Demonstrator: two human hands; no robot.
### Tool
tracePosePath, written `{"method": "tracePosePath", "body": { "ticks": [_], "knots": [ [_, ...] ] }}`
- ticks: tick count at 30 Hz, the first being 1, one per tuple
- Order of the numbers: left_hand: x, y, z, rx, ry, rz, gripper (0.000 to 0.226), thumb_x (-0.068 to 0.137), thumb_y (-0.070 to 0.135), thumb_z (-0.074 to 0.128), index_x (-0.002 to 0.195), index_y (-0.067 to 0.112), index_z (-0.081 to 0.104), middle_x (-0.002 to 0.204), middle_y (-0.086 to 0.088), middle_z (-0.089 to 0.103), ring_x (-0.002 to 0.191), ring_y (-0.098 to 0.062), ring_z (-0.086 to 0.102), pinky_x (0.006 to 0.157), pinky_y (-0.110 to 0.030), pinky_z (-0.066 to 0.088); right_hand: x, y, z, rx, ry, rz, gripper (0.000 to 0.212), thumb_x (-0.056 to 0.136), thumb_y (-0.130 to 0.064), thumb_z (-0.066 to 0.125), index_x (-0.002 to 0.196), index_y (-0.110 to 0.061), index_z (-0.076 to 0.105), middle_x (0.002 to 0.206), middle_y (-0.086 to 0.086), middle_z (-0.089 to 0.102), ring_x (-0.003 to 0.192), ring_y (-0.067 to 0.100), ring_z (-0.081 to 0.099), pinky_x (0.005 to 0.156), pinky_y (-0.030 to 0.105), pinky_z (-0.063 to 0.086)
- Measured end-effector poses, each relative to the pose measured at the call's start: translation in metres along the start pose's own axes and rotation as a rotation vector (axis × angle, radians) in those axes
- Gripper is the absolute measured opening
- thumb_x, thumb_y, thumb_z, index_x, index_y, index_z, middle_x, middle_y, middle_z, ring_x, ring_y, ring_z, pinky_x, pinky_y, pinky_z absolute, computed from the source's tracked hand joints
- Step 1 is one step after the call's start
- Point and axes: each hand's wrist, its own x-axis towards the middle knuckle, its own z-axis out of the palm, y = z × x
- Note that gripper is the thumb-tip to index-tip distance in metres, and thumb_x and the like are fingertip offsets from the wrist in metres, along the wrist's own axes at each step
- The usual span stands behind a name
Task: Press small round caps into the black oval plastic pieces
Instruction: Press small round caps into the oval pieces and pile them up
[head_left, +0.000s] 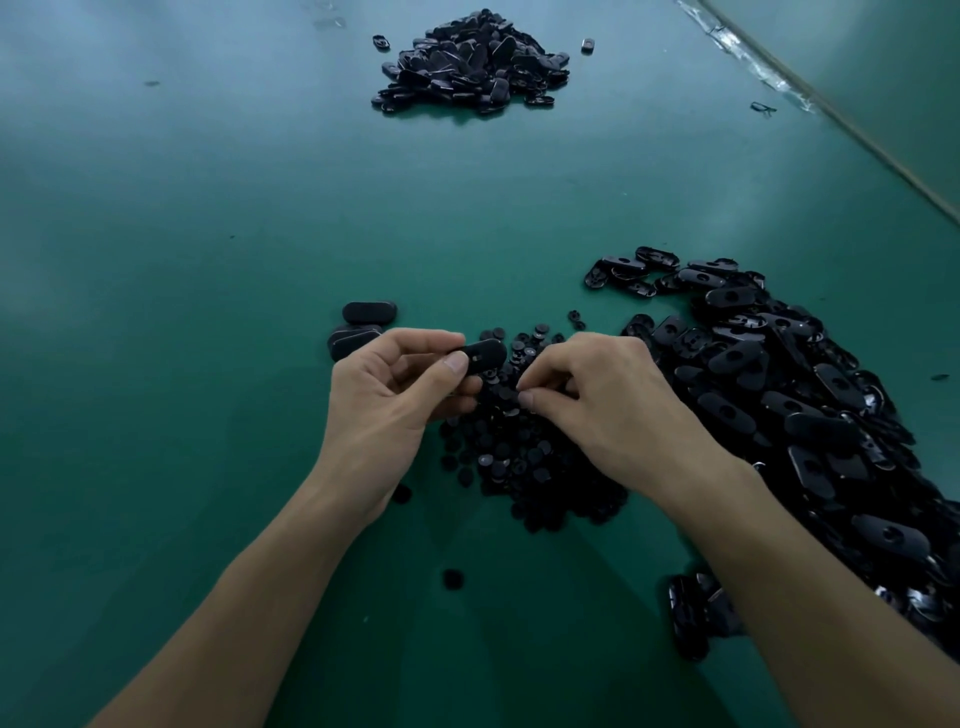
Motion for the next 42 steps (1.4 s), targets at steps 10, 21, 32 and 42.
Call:
{"method": "tracePosePath", "body": {
  "ticks": [10,21,32,42],
  "knots": [
    [-0.001,-0.003,0.003,0.071,0.013,0.036,0.013,0.091,0.0,0.067,0.092,0.013,0.072,0.082,-0.008,0.075,0.074,-0.016,0.072,0.067,-0.023,0.057,0.0,-0.009,-0.009,0.147,0.048,0.0,0.017,0.096,-0.016,0.065,0.109,-0.021,0.074,0.094,-0.01,0.071,0.086,-0.002,0.063,0.081,0.006,0.046],
    [-0.001,-0.004,0.002,0.079,0.006,0.048,0.017,0.091,0.002,0.068,0.09,0.018,0.074,0.082,-0.008,0.075,0.074,-0.017,0.073,0.067,-0.023,0.057,-0.001,-0.005,-0.009,0.218,0.049,0.019,0.012,0.097,-0.012,0.058,0.092,-0.022,0.064,0.077,-0.005,0.071,0.071,0.008,0.068,0.071,0.033,0.059],
    [-0.003,-0.002,0.004,0.142,-0.014,0.068,0.012,0.088,0.001,0.069,0.091,0.012,0.071,0.078,-0.007,0.075,0.071,-0.017,0.073,0.066,-0.022,0.058,-0.003,-0.023,-0.016,0.304,0.179,-0.063,0.01,0.089,-0.015,0.073,0.085,-0.023,0.071,0.076,-0.015,0.067,0.076,0.001,0.064,0.069,0.009,0.046],
    [-0.008,0.001,0.008,0.181,-0.06,0.097,0.013,0.077,0.019,0.073,0.088,0.013,0.07,0.082,-0.005,0.077,0.073,-0.015,0.074,0.067,-0.022,0.058,-0.006,-0.033,0.004,0.404,0.166,-0.006,0.015,0.085,-0.005,0.073,0.089,-0.02,0.076,0.068,-0.015,0.07,0.062,-0.007,0.066,0.06,0.002,0.044]
  ]
}}
